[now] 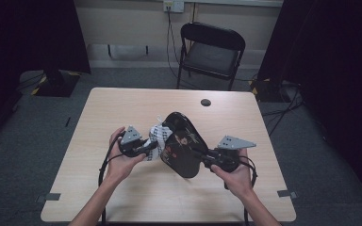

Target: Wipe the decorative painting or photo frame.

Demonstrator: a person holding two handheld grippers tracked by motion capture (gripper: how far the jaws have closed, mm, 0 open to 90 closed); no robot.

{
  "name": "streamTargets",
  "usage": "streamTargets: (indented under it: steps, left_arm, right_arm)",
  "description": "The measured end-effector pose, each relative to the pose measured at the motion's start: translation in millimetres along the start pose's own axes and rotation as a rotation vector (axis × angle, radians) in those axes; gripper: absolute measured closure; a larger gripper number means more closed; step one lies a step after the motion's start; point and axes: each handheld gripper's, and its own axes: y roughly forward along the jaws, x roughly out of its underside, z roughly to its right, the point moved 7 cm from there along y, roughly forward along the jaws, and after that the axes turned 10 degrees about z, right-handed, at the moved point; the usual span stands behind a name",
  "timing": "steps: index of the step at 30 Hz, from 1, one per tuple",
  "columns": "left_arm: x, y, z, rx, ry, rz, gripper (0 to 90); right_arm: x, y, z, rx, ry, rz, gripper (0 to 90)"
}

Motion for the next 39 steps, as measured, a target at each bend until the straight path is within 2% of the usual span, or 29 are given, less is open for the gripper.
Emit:
streamTargets:
  steps: [2,5,7,10,15,21,23,25,27,30,31,35,36,39]
  left_arm:
    - [-0.6,3.2,9.5,0.045,0.016,0.001,75.6]
    - [-0.3,9.8,31.0,0.112,0.051,-0.017,75.7]
    - [1.0,13.1,40.7,0.133,0.061,-0.026,75.6]
    - [1.9,15.4,47.3,0.149,0.065,-0.036,75.5]
    - [1.8,14.3,38.9,0.12,0.055,-0.033,75.6]
    - [10.0,9.9,12.8,0.03,0.027,-0.049,75.6]
    - [12.3,9.5,10.3,0.034,0.015,-0.05,75.6]
    - [11.5,9.7,13.4,0.048,0.023,-0.049,75.7]
    - [9.2,11.4,22.6,0.086,0.018,-0.038,75.7]
    - [7.1,15.2,40.5,0.139,0.037,-0.048,75.5]
    - [6.5,16.1,44.9,0.145,0.04,-0.047,75.5]
    - [5.4,16.9,47.6,0.14,0.045,-0.054,75.5]
    - [5.6,16.4,44.6,0.134,0.046,-0.054,75.5]
    - [8.2,14.1,29.0,0.08,0.037,-0.055,75.5]
  right_arm:
    - [0.0,0.0,0.8,0.003,0.007,0.001,79.3]
    - [0.4,-0.7,3.0,0.006,0.015,0.002,79.3]
    - [0.6,-1.3,3.5,0.009,0.014,0.001,79.2]
    - [0.7,-2.0,4.6,0.014,0.015,0.002,79.2]
    - [0.6,-1.9,4.6,0.012,0.018,0.002,79.0]
    - [0.4,-1.7,3.7,0.01,0.017,0.001,79.0]
    - [0.3,-1.5,3.2,0.009,0.014,-0.001,78.9]
    - [0.2,-1.3,3.0,0.009,0.013,-0.002,78.9]
    - [0.2,-1.4,3.6,0.01,0.019,-0.001,79.0]
    - [0.4,-1.7,5.0,0.01,0.024,0.001,79.0]
    - [0.5,-1.9,5.1,0.011,0.024,0.001,79.0]
    - [0.8,-3.0,5.8,0.015,0.022,-0.002,79.1]
    - [0.8,-2.9,5.8,0.014,0.022,0.0,79.1]
    - [0.6,-2.6,5.1,0.014,0.02,-0.001,79.0]
